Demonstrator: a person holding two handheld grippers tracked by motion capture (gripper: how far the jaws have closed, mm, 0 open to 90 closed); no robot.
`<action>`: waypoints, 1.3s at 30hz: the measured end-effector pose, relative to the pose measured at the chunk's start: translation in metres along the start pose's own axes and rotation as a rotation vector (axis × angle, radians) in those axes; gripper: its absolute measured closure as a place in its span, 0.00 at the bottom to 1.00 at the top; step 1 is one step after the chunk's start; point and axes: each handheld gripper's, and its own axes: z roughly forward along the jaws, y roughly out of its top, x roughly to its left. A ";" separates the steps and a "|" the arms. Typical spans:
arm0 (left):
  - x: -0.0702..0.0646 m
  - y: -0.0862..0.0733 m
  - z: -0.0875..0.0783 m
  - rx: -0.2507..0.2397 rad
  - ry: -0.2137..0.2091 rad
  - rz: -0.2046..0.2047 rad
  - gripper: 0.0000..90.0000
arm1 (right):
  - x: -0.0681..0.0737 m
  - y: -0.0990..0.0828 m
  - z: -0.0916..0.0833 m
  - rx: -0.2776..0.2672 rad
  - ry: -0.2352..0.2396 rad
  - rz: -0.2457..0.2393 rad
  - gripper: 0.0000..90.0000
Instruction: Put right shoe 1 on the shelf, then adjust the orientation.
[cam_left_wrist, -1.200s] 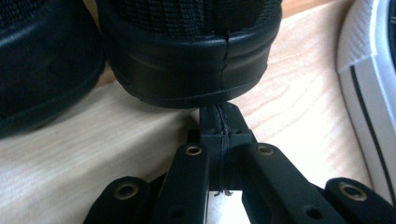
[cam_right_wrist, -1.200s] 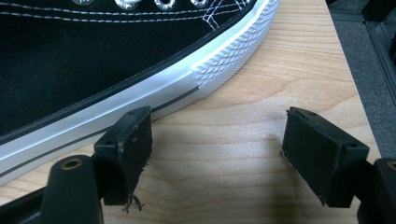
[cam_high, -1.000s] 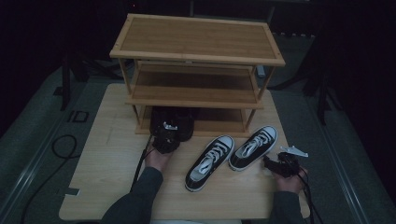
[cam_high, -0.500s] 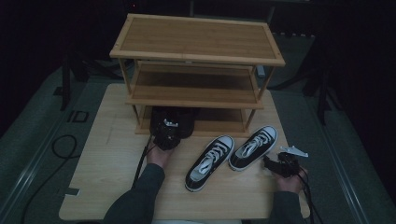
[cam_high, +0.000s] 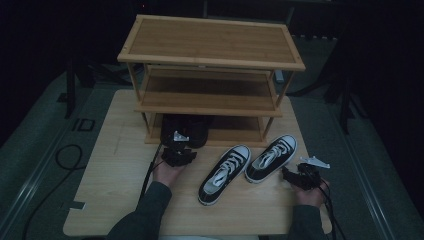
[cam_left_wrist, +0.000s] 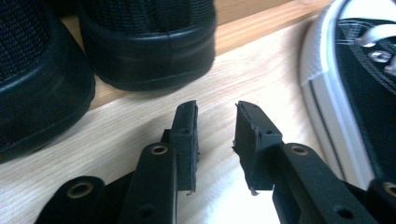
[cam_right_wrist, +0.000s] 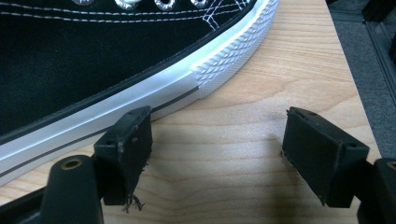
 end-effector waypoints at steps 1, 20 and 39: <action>-0.001 0.000 -0.003 0.001 -0.002 0.010 0.76 | 0.000 0.000 0.000 0.000 0.000 0.000 0.27; -0.023 0.019 -0.001 -0.035 -0.030 0.092 0.75 | 0.000 0.000 0.000 0.000 0.000 -0.001 0.27; -0.034 0.034 0.040 -0.075 0.050 0.098 0.76 | 0.000 0.000 0.000 0.000 0.000 -0.001 0.27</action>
